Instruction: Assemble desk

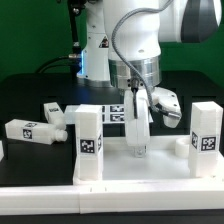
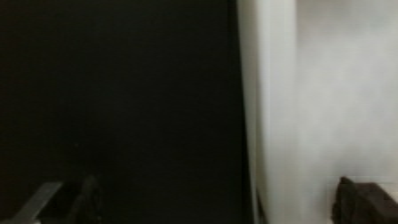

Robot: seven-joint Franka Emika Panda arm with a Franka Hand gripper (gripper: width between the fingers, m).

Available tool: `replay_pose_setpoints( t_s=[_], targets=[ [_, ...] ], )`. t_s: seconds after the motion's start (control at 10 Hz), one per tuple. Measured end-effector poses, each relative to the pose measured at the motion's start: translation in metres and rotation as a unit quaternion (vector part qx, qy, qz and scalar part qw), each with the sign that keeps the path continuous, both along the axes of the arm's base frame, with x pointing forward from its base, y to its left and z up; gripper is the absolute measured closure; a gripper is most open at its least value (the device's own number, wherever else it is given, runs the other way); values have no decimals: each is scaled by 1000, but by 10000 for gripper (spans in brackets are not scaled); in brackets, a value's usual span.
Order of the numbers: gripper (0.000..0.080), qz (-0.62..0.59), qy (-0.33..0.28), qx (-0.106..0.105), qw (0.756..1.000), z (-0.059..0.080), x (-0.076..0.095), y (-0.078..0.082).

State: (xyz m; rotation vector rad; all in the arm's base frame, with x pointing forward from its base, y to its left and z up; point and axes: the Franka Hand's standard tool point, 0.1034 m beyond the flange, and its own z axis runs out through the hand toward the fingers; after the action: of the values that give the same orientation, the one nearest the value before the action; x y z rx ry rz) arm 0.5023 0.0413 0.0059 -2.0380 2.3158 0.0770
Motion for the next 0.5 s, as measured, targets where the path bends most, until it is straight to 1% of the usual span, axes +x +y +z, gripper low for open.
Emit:
replay_pose_setpoints(
  t_s=[0.1,0.2,0.3,0.4,0.5],
  targets=[
    [179,0,0,0,1000,0,0,0],
    [362,0,0,0,1000,0,0,0],
    [362,0,0,0,1000,0,0,0],
    [564,0,0,0,1000,0,0,0],
    [697,0,0,0,1000,0,0,0]
  ],
)
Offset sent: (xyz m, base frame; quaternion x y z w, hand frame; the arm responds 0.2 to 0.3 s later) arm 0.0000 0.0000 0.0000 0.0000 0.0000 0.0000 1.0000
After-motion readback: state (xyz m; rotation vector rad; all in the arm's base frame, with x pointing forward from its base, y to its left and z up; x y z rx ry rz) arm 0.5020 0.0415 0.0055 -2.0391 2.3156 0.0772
